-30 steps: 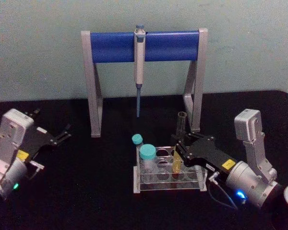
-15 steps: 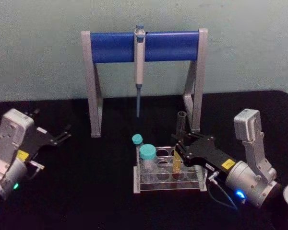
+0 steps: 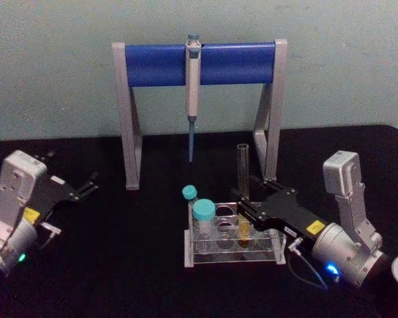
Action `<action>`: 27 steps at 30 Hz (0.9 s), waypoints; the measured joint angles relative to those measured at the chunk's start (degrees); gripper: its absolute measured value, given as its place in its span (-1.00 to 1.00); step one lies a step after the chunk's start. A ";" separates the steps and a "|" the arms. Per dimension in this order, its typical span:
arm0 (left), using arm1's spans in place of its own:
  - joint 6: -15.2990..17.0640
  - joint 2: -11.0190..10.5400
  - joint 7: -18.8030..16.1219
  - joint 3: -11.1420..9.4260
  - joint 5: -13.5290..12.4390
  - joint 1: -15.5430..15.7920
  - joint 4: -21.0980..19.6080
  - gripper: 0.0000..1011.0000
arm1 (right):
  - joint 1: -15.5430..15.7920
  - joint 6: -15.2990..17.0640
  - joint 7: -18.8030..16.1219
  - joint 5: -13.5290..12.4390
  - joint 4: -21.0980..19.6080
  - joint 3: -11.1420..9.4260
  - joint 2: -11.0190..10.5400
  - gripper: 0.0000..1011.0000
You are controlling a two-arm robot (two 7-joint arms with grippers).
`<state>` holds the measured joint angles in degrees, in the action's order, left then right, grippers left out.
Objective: Pick up the test tube from the test tube rack, shake it, then place it back into the test tube rack.
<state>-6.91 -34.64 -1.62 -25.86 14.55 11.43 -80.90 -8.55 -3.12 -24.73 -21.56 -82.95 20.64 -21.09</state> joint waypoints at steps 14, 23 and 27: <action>0.00 0.00 0.00 0.00 0.00 0.00 0.00 1.00 | 0.00 -0.02 -0.01 -0.05 -0.05 0.00 0.00 0.82; 0.00 0.00 0.00 0.00 0.00 0.00 0.00 1.00 | 0.23 -0.14 -0.04 -0.11 -0.42 -0.12 -0.20 0.98; 0.00 0.00 0.00 0.00 0.00 0.00 0.00 1.00 | 2.19 -0.43 -0.22 -0.31 -2.71 -0.93 -1.76 0.98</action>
<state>-6.90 -34.64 -1.62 -25.86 14.55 11.43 -80.90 -6.36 -3.55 -24.95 -21.86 -85.66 19.71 -22.85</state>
